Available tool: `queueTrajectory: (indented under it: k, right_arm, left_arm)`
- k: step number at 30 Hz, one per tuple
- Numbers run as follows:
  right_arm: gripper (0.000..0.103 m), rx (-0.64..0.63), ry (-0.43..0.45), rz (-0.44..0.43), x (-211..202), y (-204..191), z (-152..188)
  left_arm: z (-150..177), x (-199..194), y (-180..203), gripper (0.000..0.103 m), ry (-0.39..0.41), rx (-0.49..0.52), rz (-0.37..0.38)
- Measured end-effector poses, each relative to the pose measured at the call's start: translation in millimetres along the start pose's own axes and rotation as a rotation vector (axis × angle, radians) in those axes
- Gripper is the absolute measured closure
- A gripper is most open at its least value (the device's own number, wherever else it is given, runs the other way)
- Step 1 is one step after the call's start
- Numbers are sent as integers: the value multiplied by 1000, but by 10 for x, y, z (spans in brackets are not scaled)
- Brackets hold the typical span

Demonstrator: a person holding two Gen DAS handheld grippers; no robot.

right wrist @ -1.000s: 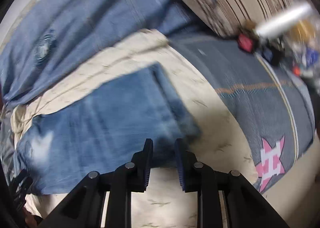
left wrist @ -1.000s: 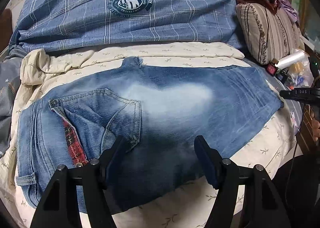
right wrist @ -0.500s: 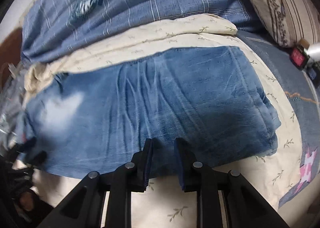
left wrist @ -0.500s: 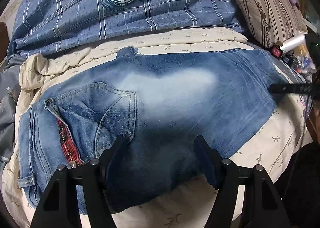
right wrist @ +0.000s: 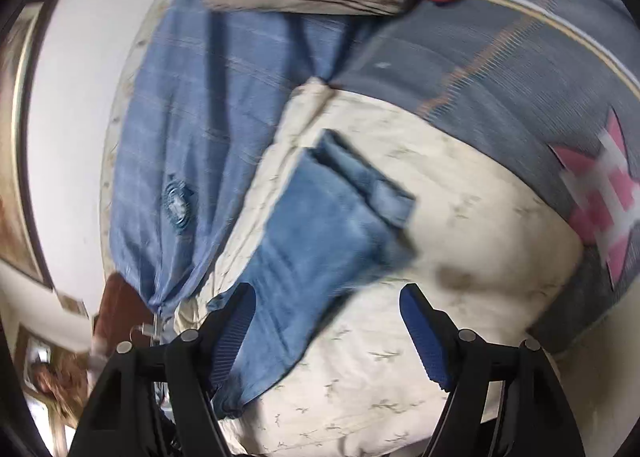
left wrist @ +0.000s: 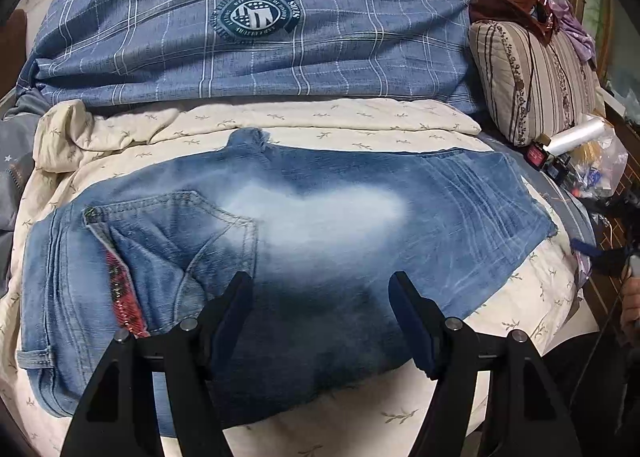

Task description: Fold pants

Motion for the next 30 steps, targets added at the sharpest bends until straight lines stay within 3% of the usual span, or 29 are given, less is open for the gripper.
queueTrajectory:
  k: [11, 16, 17, 19, 24, 30]
  right_arm:
    - [26, 86, 18, -18, 398, 131, -189]
    - [34, 80, 57, -12, 548, 13, -307]
    - [38, 58, 65, -4, 565, -22, -307]
    - [76, -5, 68, 75, 632, -69, -290]
    - [79, -123, 114, 125, 567, -273, -192]
    - [80, -377, 169, 134, 424, -1014, 207]
  left_arm:
    - [-1, 22, -20, 30, 12, -20, -24]
    - [2, 51, -80, 30, 4, -51, -11]
    - [1, 56, -90, 30, 3, -55, -13]
    - [-4, 70, -114, 30, -1, -62, -23]
    - [0, 84, -256, 30, -10, -123, -16]
    - [19, -62, -514, 30, 44, -231, -29]
Point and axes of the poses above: each gripper's, at about its wrist camera, not at the fingertips, and x roughly the way its jaws point, y to its right, z to its underside, the point moved 1 cm from there along x, roughly the way its jaws point, and after that the axes turned 13 degrees about x, right-handed, at the moved point
